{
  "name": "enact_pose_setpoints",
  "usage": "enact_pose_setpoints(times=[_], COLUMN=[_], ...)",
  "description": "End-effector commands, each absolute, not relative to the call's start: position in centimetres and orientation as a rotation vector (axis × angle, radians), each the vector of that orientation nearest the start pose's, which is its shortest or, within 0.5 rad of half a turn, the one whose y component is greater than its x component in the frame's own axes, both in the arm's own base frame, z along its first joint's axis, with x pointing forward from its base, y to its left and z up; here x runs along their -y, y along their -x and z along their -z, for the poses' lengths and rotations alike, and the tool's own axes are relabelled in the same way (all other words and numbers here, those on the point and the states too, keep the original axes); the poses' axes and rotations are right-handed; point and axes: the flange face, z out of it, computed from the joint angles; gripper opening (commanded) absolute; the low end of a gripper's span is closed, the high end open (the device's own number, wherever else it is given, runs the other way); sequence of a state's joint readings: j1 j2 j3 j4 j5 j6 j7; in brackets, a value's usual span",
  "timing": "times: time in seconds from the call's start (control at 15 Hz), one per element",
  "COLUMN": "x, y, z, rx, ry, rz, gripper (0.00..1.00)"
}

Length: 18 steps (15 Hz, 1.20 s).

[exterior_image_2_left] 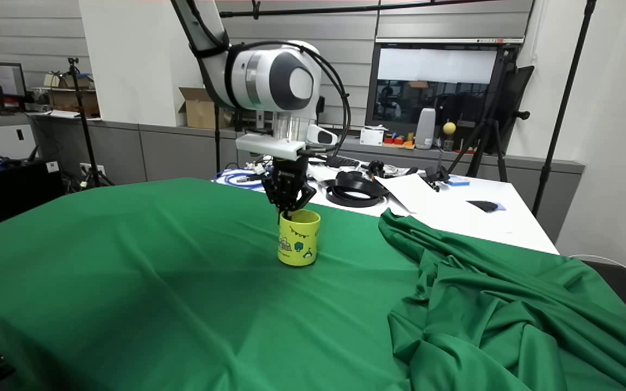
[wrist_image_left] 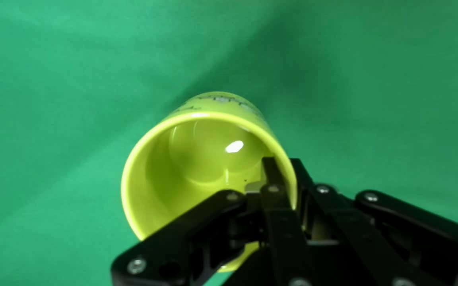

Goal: Move the cup to the right

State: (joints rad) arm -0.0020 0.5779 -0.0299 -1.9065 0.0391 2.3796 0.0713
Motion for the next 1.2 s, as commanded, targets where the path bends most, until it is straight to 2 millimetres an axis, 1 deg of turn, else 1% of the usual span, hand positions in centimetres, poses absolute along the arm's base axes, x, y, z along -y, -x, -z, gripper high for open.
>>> enact_pose_setpoints(times=[0.0, 0.27, 0.4, 0.53, 0.6, 0.73, 0.87, 1.13], x=[1.5, 1.4, 1.3, 1.0, 0.7, 0.0, -0.6, -1.2], y=[-63.0, -62.6, -62.1, -61.4, -61.0, -60.1, -59.0, -56.6], z=[-18.8, -19.4, -19.9, -20.7, -21.1, -22.1, -23.1, -25.1], rx=[-0.247, -0.244, -0.238, -0.219, -0.202, -0.192, -0.245, -0.306], ry=[3.137, 3.138, 3.135, 3.125, 3.112, 3.102, 3.091, 3.028], rz=[-0.171, -0.163, -0.16, -0.163, -0.169, -0.19, -0.213, -0.318], gripper=[0.35, 0.62, 0.76, 0.88, 0.96, 1.0, 1.0, 1.0])
